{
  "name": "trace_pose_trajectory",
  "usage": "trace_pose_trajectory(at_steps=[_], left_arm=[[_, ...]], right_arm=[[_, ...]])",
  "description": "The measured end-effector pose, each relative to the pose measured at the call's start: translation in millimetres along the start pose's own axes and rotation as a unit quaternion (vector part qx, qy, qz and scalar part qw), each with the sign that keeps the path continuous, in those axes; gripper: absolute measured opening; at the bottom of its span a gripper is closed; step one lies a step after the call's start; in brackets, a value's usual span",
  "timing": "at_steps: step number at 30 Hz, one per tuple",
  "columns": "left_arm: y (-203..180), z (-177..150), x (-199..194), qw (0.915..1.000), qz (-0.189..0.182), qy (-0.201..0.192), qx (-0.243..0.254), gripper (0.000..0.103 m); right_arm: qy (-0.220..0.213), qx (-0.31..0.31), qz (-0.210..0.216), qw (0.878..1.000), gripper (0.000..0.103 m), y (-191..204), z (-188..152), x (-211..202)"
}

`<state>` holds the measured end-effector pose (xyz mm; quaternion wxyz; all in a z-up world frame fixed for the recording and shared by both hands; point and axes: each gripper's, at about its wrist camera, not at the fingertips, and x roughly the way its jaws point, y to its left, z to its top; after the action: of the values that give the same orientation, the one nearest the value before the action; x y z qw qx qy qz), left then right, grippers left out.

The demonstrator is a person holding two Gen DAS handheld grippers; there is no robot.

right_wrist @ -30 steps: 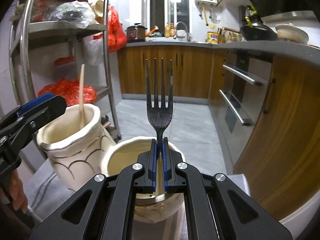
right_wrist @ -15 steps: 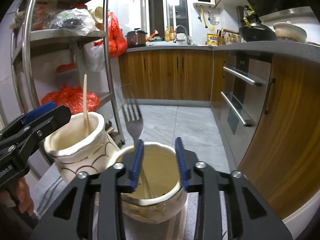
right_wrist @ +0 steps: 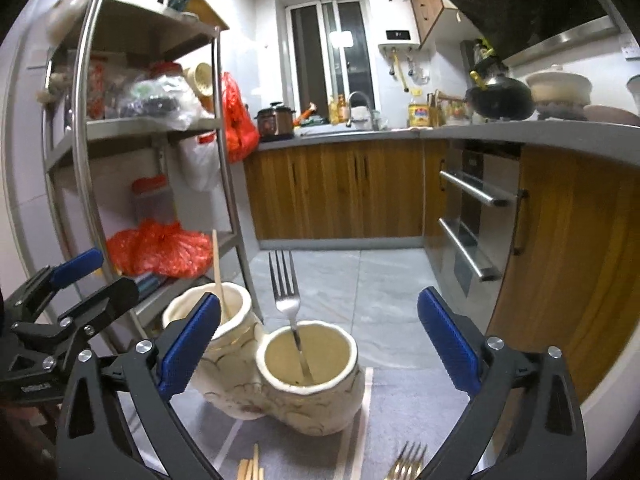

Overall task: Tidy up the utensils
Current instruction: 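Drop the chopstick into the tall cup while the right gripper drops the fork into the short cup, then move both grippers back toward the utensils on the cloth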

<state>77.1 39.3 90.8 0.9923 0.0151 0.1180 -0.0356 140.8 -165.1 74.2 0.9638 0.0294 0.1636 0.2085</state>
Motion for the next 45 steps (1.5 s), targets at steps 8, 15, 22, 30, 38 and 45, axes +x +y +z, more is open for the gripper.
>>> trace_pose_trajectory(at_steps=[8, 15, 22, 30, 38, 45], left_arm=[[-16, -5, -37, 0.9998, -0.006, 0.014, 0.016, 0.097], [-21, -25, -49, 0.9983, -0.014, 0.055, 0.005, 0.097], [-29, -56, -47, 0.9927, -0.020, 0.119, -0.005, 0.097], [-40, -87, -37, 0.9835, -0.021, 0.180, -0.005, 0.097], [-53, -110, -22, 0.9710, -0.007, 0.239, 0.008, 0.097], [-60, -126, -10, 0.9593, -0.006, 0.282, -0.004, 0.096]], right_arm=[[0.017, 0.013, -0.007, 1.000, 0.098, -13, -19, -24], [0.046, 0.034, -0.025, 0.998, 0.098, -33, -44, -34], [0.069, 0.046, -0.042, 0.996, 0.098, -47, -64, -40], [0.104, 0.028, -0.057, 0.993, 0.098, -50, -79, -39], [0.118, 0.028, -0.067, 0.990, 0.098, -59, -83, -39], [0.123, 0.029, -0.068, 0.990, 0.098, -60, -84, -36]])
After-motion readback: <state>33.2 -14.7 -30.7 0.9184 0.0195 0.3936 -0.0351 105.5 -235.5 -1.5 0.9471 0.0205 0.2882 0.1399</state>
